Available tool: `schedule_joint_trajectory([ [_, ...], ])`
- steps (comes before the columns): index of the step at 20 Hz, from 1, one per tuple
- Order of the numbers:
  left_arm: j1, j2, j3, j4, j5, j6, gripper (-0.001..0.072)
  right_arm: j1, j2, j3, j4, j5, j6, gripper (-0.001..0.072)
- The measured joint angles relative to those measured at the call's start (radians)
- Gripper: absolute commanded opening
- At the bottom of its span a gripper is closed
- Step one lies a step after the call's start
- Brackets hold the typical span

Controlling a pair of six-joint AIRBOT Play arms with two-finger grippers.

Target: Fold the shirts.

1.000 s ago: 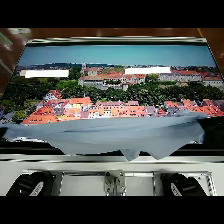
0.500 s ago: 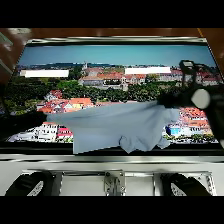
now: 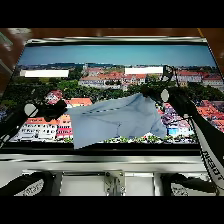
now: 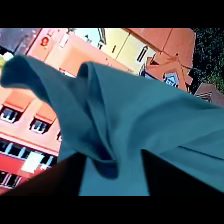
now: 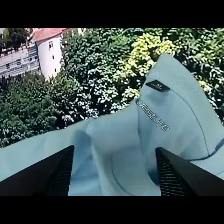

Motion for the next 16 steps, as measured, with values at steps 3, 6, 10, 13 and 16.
schedule_joint_trajectory([
  [3,0.06,-0.039,0.045,-0.06,-0.08,0.057,0.0704,-0.023,0.067,0.001,0.024,0.037,-0.025,0.0638],
  [6,0.186,-0.051,0.126,-0.059,-0.337,0.245,0.0702,-0.075,0.198,0.002,-0.008,0.173,-0.137,0.0638],
  [10,0.311,-0.023,0.103,-0.057,-0.642,0.446,0.0702,-0.239,0.338,-0.005,-0.1,0.47,-0.262,0.0638],
  [13,0.333,-0.006,-0.027,-0.129,-0.681,0.528,0.0702,-0.413,0.377,-0.039,-0.014,0.624,-0.391,0.0638],
  [16,0.328,0.0,-0.181,-0.257,-0.601,0.598,0.0702,-0.54,0.391,-0.091,0.135,0.693,-0.481,0.0638],
])
